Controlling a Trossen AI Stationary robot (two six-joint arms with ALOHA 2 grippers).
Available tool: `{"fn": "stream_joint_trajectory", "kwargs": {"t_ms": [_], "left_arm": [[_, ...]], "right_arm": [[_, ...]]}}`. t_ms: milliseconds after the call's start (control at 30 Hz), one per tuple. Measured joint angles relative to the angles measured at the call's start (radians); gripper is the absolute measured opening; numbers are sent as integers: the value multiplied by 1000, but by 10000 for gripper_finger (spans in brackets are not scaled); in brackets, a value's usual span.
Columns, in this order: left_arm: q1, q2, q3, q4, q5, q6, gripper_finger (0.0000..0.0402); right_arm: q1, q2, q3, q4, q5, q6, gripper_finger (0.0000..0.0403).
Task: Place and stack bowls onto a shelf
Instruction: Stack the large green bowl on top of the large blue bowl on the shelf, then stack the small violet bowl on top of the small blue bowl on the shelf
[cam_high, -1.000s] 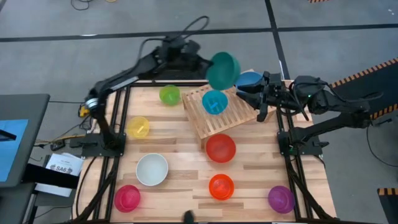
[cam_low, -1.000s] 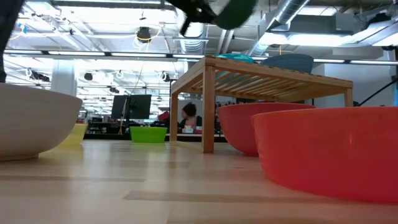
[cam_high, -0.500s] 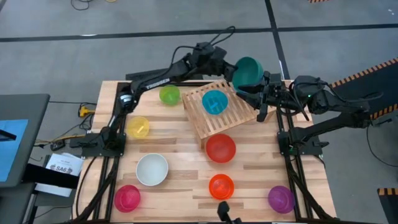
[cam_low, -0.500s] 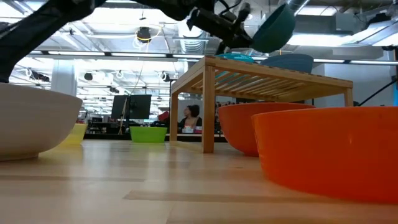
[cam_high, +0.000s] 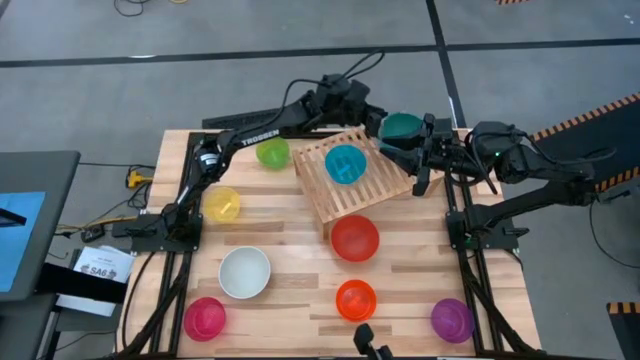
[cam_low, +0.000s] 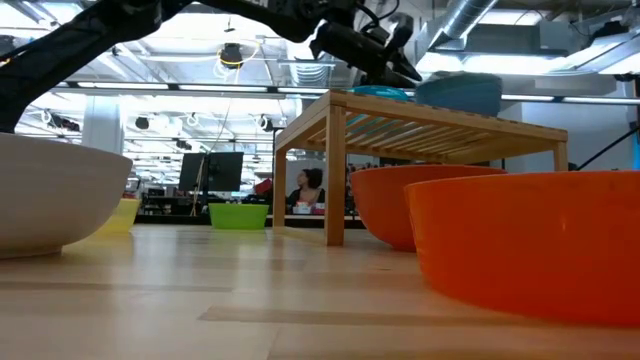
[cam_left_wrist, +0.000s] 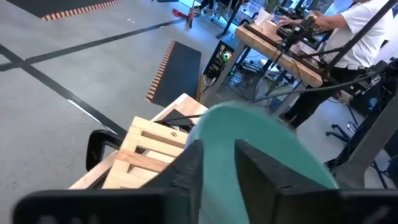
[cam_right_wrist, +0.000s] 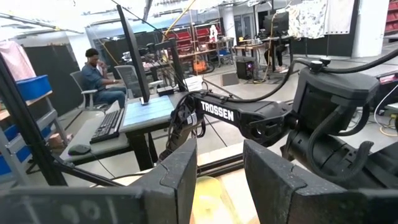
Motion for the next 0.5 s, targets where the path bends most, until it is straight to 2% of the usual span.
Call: {"fn": "stream_joint_trajectory", "kwargs": {"t_ms": [133, 233, 367, 500], "left_arm": [[6, -2, 0, -1, 5, -3, 133], [23, -20, 0, -13, 62, 3, 159], [79, -83, 28, -47, 245, 23, 172], [145, -183, 32, -154, 422, 21, 170]], "right_arm": [[-1, 0, 0, 0, 2, -3, 156], [-1, 0, 0, 0, 2, -3, 156], [-8, 0, 0, -1, 2, -3, 156], [-23, 0, 0, -8, 2, -3, 156]]}}
